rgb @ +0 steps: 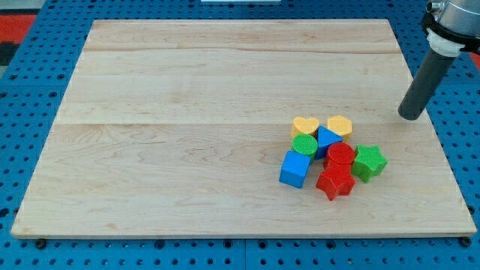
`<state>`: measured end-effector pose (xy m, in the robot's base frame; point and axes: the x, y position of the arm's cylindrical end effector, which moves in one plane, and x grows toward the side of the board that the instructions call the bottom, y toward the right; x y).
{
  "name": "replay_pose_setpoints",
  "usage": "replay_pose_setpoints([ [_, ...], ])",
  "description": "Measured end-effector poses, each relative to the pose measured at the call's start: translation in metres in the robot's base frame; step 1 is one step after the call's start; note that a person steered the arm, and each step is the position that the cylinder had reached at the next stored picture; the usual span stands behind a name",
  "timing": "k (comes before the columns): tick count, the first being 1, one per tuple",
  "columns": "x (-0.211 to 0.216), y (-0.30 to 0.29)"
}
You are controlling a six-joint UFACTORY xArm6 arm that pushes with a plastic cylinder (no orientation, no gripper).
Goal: Move the green star to the top left side of the board
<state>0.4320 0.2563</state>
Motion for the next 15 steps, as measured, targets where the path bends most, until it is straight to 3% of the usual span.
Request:
replay_pose_setpoints([
  [3,0.000,0.012],
  [6,0.079,0.036],
  [9,0.121,-0.035],
  [10,0.113,-0.074],
  [12,0.098,-0.095],
  [15,0.043,-0.223],
])
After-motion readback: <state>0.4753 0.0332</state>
